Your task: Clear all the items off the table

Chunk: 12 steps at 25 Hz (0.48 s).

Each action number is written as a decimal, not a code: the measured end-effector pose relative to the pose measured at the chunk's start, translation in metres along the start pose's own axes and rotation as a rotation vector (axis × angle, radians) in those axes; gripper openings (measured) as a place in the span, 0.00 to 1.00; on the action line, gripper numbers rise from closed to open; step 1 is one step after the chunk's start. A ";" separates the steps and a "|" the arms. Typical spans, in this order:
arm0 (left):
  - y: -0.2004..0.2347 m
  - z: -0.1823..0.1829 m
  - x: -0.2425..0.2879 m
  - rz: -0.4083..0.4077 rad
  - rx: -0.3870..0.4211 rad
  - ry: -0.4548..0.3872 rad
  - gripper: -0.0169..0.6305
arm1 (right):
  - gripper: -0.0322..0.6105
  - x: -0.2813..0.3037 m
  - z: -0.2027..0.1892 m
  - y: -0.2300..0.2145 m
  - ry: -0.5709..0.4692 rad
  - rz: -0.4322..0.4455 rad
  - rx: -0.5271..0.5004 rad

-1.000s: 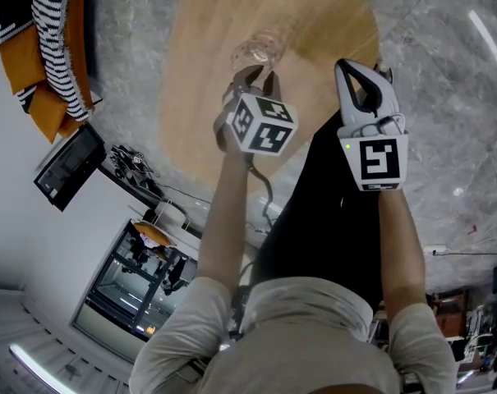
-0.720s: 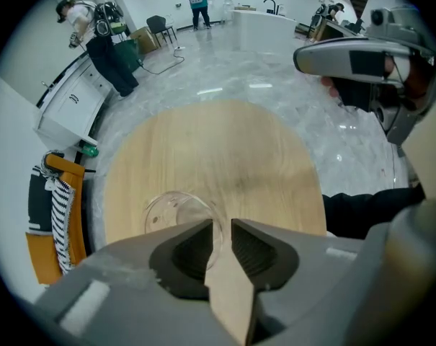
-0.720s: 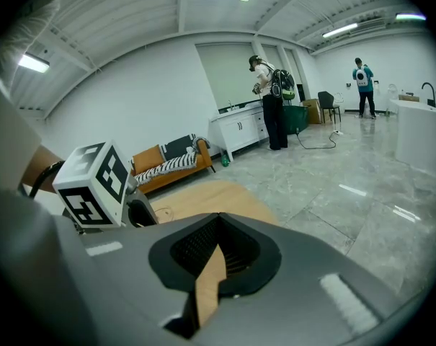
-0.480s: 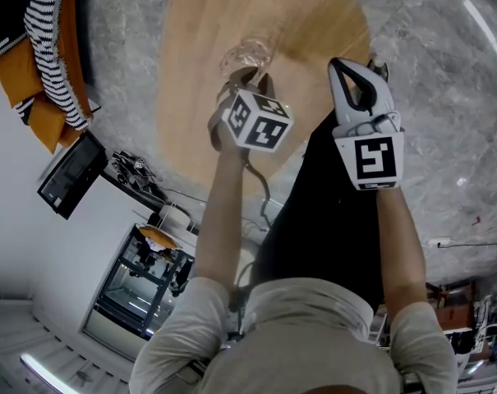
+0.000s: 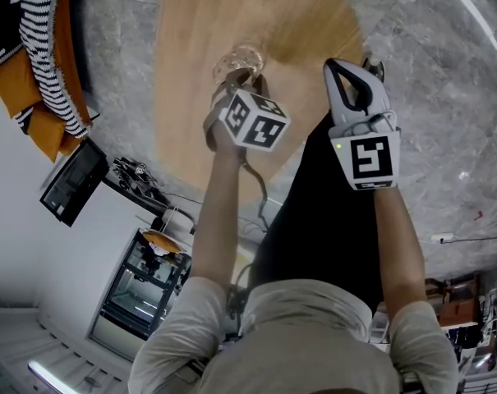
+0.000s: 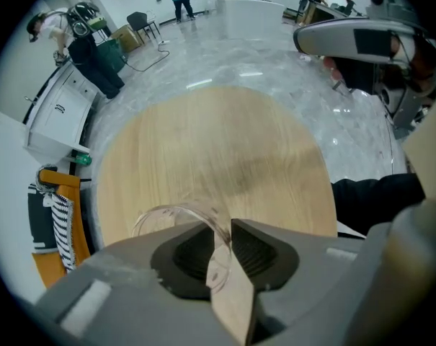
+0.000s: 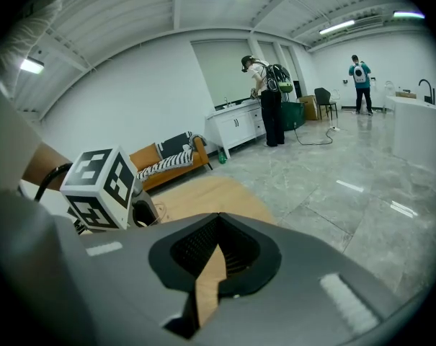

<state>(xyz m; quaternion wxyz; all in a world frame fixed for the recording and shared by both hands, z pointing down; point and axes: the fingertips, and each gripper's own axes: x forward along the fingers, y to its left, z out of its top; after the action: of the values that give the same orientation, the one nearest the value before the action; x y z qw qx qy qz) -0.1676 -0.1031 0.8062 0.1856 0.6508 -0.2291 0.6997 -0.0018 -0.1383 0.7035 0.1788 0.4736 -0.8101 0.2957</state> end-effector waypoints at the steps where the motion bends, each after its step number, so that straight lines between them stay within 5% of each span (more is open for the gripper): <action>1: 0.000 -0.001 0.001 -0.002 0.004 0.005 0.16 | 0.06 0.000 -0.001 -0.001 0.001 -0.001 0.002; 12: -0.002 -0.003 0.014 -0.014 0.019 0.051 0.16 | 0.06 0.000 -0.001 -0.007 0.001 -0.014 0.021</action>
<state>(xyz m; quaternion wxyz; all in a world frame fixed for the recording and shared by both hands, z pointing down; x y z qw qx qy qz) -0.1705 -0.1002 0.8200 0.1902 0.6358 -0.2131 0.7170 0.0050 -0.1402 0.7063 0.1762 0.4810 -0.8035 0.3032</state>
